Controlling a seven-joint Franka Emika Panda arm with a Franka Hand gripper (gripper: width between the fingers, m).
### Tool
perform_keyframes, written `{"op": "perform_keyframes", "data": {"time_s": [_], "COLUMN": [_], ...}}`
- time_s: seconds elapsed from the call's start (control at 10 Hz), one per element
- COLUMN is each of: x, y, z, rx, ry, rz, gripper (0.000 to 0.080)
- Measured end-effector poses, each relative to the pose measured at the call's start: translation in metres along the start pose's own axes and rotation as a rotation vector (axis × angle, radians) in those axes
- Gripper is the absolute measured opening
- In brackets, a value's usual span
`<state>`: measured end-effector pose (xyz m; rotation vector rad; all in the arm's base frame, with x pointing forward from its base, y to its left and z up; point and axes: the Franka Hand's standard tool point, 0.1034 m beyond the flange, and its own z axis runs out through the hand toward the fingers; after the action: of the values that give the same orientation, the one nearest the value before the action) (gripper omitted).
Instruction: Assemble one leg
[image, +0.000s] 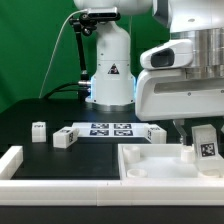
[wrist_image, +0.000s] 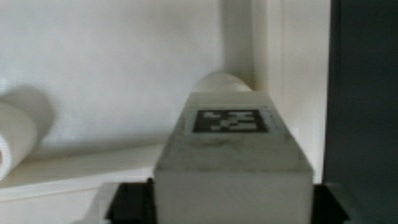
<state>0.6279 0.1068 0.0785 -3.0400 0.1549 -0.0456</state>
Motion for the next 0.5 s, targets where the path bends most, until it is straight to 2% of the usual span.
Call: {"op": "perform_keyframes", "data": {"time_s": [0.1, 0.3, 0.5], "x": [-0.0001, -0.0005, 0.001], "y": [0.0001, -0.0005, -0.0054], "z": [0.0002, 0.0008, 0.0027], "rx": [0.0, 0.0, 0.0], "ry": [0.0, -0.001, 0.0], "rz": [0.005, 0.079, 0.433], "gripper": [0.0288, 0.0289, 0.0289]}}
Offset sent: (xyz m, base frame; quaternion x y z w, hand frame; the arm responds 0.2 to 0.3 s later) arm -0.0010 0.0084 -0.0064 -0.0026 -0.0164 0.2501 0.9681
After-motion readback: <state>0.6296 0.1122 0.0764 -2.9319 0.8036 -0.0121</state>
